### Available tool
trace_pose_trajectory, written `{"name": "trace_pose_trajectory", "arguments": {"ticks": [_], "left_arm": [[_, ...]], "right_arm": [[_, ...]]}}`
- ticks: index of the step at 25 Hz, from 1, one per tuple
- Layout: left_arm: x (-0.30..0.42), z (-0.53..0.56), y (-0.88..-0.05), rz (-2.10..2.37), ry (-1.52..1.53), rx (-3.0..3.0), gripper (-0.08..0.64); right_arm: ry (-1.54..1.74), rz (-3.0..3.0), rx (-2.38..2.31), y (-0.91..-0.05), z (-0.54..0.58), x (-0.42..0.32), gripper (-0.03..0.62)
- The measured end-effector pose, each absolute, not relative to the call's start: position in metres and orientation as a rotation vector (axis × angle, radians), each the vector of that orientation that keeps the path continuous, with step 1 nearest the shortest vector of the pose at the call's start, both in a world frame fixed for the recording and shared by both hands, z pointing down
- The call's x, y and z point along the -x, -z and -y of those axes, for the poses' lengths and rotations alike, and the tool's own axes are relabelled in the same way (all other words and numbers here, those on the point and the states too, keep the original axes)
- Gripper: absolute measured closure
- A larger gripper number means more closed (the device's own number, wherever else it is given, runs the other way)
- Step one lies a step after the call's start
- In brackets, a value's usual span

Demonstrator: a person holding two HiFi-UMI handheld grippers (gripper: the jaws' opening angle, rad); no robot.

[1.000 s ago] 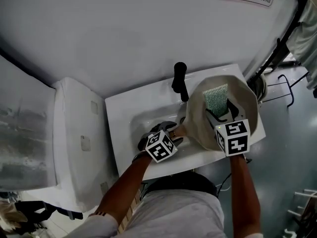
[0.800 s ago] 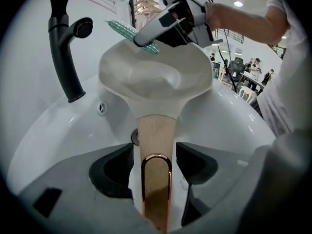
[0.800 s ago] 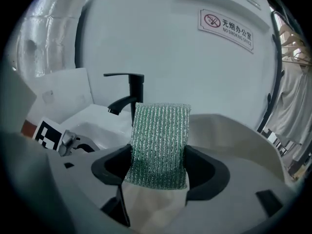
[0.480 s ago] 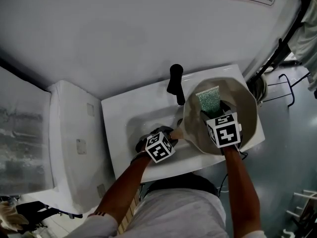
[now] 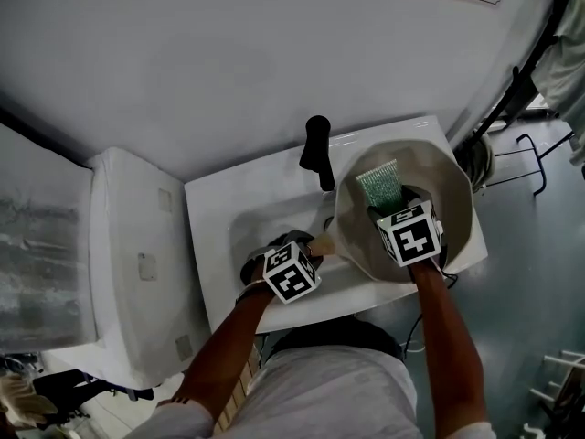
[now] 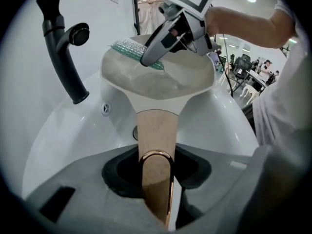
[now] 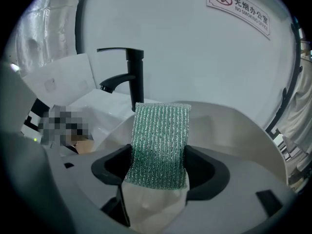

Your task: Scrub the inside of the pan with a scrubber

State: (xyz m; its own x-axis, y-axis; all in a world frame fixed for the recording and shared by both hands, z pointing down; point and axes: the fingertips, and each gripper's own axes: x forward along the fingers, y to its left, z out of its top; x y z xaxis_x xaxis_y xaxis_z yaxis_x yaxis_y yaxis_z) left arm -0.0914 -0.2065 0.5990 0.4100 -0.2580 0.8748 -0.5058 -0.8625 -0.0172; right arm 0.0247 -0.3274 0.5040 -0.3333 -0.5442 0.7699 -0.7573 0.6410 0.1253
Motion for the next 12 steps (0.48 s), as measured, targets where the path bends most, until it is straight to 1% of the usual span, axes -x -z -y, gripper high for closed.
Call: {"name": "trace_pose_trajectory", "arguments": {"ticks": [12], "left_arm": [[0.089, 0.201, -0.567, 0.695, -1.477, -2.370, 0.408]], "right_arm": [[-0.305, 1.966, -0.858, -0.528, 0.324, -0.008, 0.250]]}}
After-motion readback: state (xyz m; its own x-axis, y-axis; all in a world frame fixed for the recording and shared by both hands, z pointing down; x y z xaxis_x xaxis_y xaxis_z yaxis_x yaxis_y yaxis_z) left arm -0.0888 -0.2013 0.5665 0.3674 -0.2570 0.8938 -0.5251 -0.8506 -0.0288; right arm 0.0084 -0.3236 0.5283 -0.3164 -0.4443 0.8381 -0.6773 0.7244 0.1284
